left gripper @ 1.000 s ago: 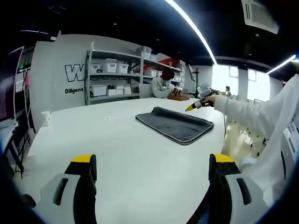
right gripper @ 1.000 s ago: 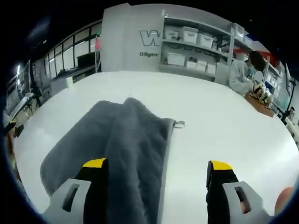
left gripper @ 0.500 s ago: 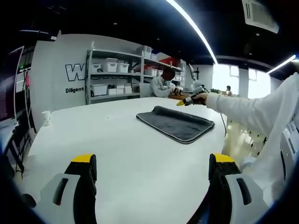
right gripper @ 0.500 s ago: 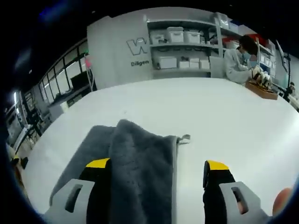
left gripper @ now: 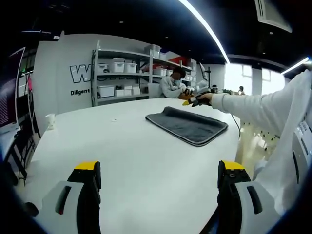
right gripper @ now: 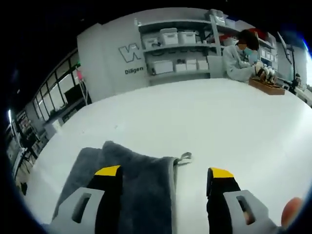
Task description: Open the folded towel by lifting each exposed corner and separating the folded layers until the towel lies flat within the target outline without major curled edges
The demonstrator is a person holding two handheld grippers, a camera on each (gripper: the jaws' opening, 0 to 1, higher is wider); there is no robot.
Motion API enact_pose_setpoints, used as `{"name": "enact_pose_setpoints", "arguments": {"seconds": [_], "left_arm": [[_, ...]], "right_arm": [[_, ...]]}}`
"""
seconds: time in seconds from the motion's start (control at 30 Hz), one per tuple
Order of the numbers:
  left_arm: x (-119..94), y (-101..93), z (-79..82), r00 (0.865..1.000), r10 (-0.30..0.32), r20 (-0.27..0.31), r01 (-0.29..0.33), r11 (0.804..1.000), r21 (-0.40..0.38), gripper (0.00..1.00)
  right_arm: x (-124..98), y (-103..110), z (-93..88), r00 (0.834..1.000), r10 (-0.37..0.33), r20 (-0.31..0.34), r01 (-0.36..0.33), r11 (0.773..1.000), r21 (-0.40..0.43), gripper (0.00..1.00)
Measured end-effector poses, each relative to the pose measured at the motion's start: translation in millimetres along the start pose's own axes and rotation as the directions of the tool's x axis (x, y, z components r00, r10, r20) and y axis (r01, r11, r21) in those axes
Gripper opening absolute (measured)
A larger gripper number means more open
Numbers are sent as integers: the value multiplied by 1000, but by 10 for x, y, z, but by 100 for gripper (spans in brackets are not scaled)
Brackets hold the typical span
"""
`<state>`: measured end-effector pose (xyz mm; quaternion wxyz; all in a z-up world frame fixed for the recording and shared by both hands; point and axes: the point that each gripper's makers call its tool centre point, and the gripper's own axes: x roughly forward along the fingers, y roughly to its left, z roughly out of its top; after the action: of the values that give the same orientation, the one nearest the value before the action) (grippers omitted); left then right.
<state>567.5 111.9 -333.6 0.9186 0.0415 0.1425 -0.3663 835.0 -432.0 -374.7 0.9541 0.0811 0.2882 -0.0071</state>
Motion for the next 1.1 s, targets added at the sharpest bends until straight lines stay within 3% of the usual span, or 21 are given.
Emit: {"name": "enact_pose_setpoints", "arguments": {"seconds": [0.1,0.37,0.77,0.9,1.1], "left_arm": [[51,-6,-46,1000,-5,-18,5,1000,-3,99],[159,-169,-91,997,-73,-30,72,997,-20,99],[146,-90,-109,998,-56,-39,55,998,-22,99],[138,-71,-112,998,-52,-40,51,998,-23,99],[131,-57,-111,998,-50,-40,50,998,-24,99]], "right_arm": [[80,-71,-21,999,-31,-26,30,998,-48,71],[262,-200,-67,997,-54,-61,50,997,-61,68],[401,-257,-148,995,-75,-60,74,997,-28,56],[434,-254,-134,995,-90,-53,87,995,-48,44],[440,-209,-119,995,-90,-48,87,994,-67,17]]}}
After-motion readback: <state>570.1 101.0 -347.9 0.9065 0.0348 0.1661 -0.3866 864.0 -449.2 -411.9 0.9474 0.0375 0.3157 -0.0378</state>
